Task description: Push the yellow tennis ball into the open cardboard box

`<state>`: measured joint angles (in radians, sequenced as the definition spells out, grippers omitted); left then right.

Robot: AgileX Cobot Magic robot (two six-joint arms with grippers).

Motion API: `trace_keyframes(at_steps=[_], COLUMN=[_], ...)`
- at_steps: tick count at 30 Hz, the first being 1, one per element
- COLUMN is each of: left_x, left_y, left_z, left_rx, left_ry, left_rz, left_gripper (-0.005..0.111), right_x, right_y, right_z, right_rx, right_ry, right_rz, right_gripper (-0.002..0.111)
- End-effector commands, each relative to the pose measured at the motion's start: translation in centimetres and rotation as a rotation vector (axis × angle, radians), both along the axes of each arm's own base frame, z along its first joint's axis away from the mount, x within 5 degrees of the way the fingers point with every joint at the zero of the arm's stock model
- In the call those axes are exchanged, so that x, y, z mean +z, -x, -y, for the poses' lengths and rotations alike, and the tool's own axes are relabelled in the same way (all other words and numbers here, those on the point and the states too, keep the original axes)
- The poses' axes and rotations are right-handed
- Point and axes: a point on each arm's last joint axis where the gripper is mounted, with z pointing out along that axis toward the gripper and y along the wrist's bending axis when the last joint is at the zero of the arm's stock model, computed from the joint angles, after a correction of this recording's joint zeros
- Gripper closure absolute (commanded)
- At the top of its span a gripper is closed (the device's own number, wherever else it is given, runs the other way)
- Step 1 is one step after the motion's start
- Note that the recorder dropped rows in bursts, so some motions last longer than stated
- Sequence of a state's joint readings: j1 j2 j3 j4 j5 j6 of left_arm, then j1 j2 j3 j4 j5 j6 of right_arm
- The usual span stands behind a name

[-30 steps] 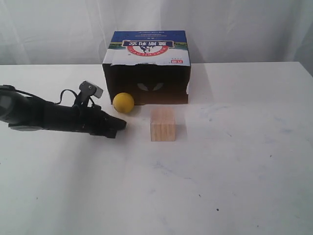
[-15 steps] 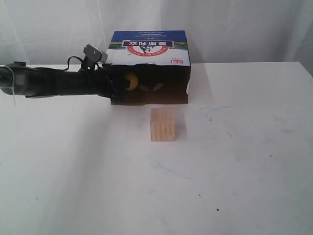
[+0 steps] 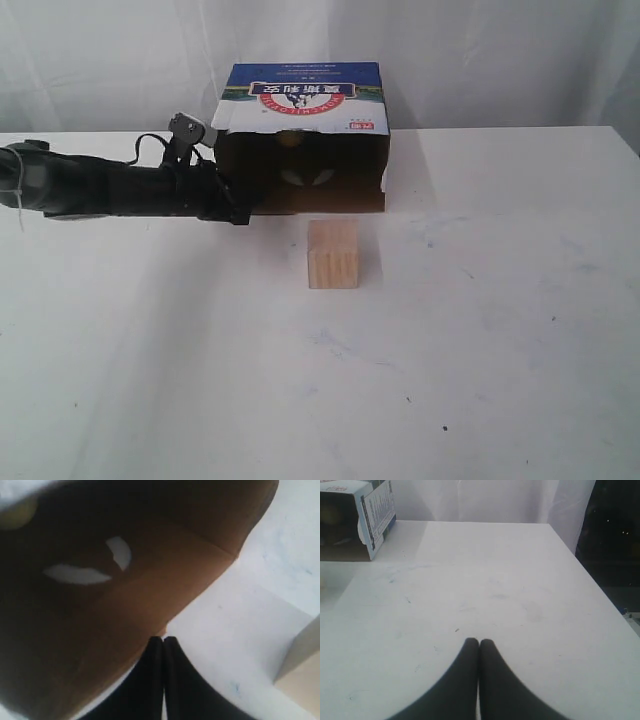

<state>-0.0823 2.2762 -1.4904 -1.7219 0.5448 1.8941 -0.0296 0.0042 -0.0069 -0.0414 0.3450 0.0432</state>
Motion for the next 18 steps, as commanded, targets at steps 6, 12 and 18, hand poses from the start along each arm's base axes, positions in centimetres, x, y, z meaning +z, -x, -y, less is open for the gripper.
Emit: trace_keyframes(at_steps=[6, 12, 18], left_x=[0.7, 3.4, 10.0], left_y=[4.7, 7.7, 10.0], left_z=[-2.4, -5.3, -6.6], left_rx=[0.193, 0.45, 0.581], left_ry=[-0.2, -0.353, -0.383], left_rz=[-0.104, -0.149, -0.013], left_gripper=[0.107, 0.107, 0.107], right_x=[-0.2, -0.2, -0.2], right_y=[0.0, 0.0, 0.0], right_z=[0.0, 0.0, 0.0], right_rx=[-0.003, -0.003, -0.003], right_ry=[-0.002, -0.002, -0.002], right_rz=[0.001, 0.001, 0.001], right_gripper=[0.108, 0.108, 0.108])
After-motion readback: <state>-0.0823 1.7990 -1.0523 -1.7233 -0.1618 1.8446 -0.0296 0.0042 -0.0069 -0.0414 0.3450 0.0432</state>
